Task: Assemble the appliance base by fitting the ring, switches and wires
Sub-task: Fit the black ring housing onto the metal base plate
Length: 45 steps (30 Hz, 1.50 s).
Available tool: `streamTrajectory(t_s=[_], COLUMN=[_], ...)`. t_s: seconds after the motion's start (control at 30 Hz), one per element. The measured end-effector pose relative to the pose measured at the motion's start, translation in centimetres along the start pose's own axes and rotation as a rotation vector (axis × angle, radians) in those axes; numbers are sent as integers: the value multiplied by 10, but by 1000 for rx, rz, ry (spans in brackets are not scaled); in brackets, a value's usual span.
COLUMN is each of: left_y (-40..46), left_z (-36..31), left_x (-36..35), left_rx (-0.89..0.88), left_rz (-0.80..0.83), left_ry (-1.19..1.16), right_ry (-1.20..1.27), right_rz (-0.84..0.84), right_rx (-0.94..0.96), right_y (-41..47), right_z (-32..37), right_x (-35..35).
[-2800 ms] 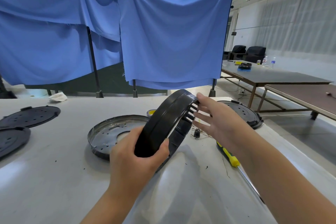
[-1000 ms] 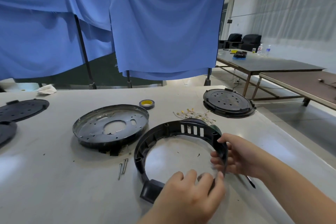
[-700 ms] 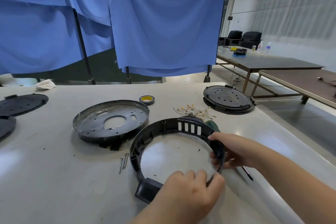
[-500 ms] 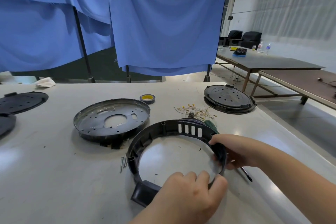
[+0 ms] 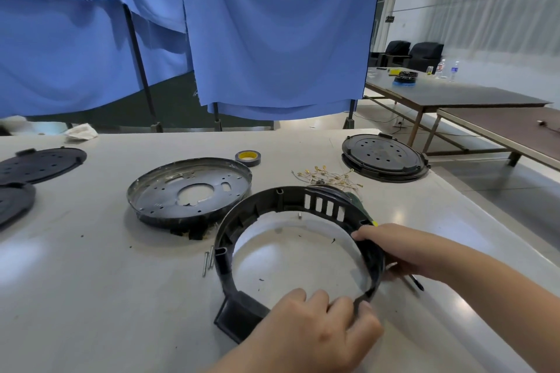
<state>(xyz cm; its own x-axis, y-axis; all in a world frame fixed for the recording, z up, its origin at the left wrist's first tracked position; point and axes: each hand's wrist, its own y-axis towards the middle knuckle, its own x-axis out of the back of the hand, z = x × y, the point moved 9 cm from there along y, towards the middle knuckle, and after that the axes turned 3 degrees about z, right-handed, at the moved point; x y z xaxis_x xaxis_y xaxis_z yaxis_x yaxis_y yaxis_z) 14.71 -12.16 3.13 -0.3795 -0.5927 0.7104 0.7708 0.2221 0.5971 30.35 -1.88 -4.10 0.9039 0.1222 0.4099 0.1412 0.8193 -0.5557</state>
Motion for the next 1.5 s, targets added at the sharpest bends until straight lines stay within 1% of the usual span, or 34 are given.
streamTrajectory(t_s=[0.13,0.33,0.43,0.6,0.73,0.87,1.0,1.13,1.2,1.27,1.4,1.5], left_y=[-7,-16,-21,-36,-45,-52,-58,-57,-56,-57,-61,-68], left_z=[3,7,8,13,25,37,42,43,46,52,72,92], left_x=[1,2,4,3,1,-3,-9,-6,-4,-5,-17,-22], left_rx=[-15,-109,-150,-170,-103,-41,-3,11,31,100,261,381], left_rz=[40,79,98,132,151,171,256,293,345,421,418,380], left_ry=[-17,-66,-99,-195,-291,-332,-393,-470,-522,-576,-708,-698], right_ry=[-15,163,126,102,72,-70,-231,-377,-460,-511,-568,-606], right_rz=[21,98,135,269,288,231,179,160,164,175,210,114], right_rx=[8,-54,-66,-116,-142,-147,-144,-147,-151,-154,-130,-47], right_y=[-4,-7,-7,-13,-15,-12,-12,-11,-11,-12,-14,-13], right_z=[-2,-10,-16,-21,-21,-16,-6,2,3,3,3,16], right_x=[-3,-5,-8,-17,-19,-15,-11,-10,-12,-16,-16,3])
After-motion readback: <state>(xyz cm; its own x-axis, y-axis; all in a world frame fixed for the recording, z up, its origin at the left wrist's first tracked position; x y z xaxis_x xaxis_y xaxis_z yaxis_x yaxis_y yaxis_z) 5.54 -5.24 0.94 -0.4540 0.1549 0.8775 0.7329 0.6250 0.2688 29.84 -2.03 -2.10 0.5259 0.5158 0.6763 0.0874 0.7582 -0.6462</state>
